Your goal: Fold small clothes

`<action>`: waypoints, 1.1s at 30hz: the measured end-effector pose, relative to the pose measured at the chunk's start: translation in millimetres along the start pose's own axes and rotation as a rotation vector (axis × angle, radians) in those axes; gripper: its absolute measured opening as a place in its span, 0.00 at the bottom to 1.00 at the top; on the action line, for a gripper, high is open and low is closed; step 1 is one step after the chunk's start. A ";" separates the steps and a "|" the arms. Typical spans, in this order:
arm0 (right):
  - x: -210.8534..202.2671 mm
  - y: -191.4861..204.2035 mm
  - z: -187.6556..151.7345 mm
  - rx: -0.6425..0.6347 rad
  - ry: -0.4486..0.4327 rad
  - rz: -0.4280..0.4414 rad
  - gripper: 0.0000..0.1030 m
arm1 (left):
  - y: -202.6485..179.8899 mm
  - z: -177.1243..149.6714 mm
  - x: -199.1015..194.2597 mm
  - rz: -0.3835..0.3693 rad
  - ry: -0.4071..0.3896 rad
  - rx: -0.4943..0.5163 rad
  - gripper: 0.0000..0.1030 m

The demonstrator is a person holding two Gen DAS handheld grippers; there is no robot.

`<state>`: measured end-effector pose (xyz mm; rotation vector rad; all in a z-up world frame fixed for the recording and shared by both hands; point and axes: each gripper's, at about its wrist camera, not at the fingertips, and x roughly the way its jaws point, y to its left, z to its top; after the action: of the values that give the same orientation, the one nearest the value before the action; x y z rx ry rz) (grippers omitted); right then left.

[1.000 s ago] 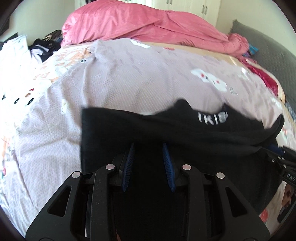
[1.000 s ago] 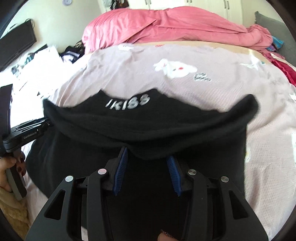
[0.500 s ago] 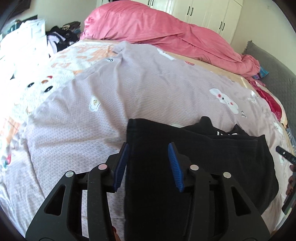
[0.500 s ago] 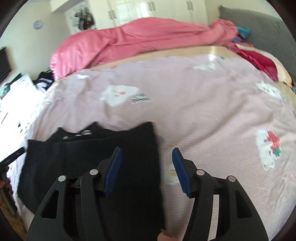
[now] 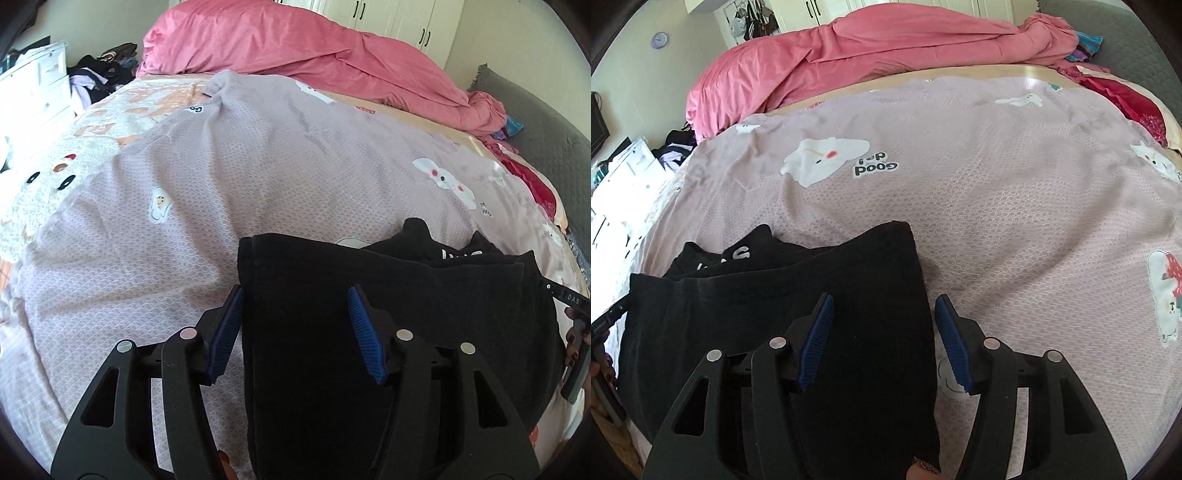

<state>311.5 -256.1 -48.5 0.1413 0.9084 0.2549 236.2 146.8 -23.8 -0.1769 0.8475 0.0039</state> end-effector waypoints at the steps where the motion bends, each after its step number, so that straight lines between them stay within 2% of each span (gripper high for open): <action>1: -0.4 1.2 0.0 -0.002 -0.003 0.008 0.32 | -1.4 -0.1 0.1 0.002 -0.006 0.005 0.29; 2: -1.9 1.7 0.0 -0.002 -0.008 0.003 0.30 | -2.1 -0.2 -0.7 0.010 -0.015 0.012 0.19; 4: -6.0 -2.1 1.3 0.027 -0.022 0.027 0.11 | -0.8 0.3 -3.6 -0.003 -0.026 0.000 0.13; 8: -22.1 -19.3 6.5 0.149 -0.072 0.111 0.08 | -3.0 5.9 -22.9 -0.047 -0.089 -0.002 0.08; 11: -29.1 -33.9 8.9 0.236 -0.103 0.131 0.07 | -5.6 13.4 -29.7 -0.057 -0.122 0.012 0.06; 15: -11.2 -46.6 2.4 0.298 -0.040 0.111 0.07 | 10.3 16.0 -8.1 -0.067 -0.069 -0.082 0.07; 17: -2.0 -47.4 -0.7 0.286 -0.002 0.080 0.08 | 16.9 10.3 4.2 -0.039 -0.041 -0.118 0.08; 20: 0.6 -47.7 -2.5 0.270 0.014 0.055 0.11 | 22.4 2.5 8.8 -0.032 -0.029 -0.148 0.14; 22: -0.5 -47.4 -2.1 0.259 0.024 0.032 0.23 | 24.3 -0.1 5.7 -0.024 -0.032 -0.154 0.20; 26: -6.3 -49.3 -4.8 0.257 0.043 0.028 0.31 | 25.1 -4.4 -12.0 -0.016 -0.046 -0.163 0.24; 29: -17.9 -46.8 -10.0 0.253 0.053 0.030 0.44 | 24.7 -10.8 -27.9 -0.028 -0.057 -0.176 0.28; 32: -31.2 -45.1 -18.9 0.251 0.048 0.050 0.45 | 24.9 -20.6 -42.4 -0.065 -0.055 -0.197 0.41; 33: -35.7 -45.8 -22.6 0.256 0.048 0.061 0.45 | 24.6 -25.3 -47.6 -0.073 -0.052 -0.204 0.42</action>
<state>279.8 -309.8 -45.6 0.4021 0.9830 0.1985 184.0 170.3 -8.5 -0.3977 0.7878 0.0261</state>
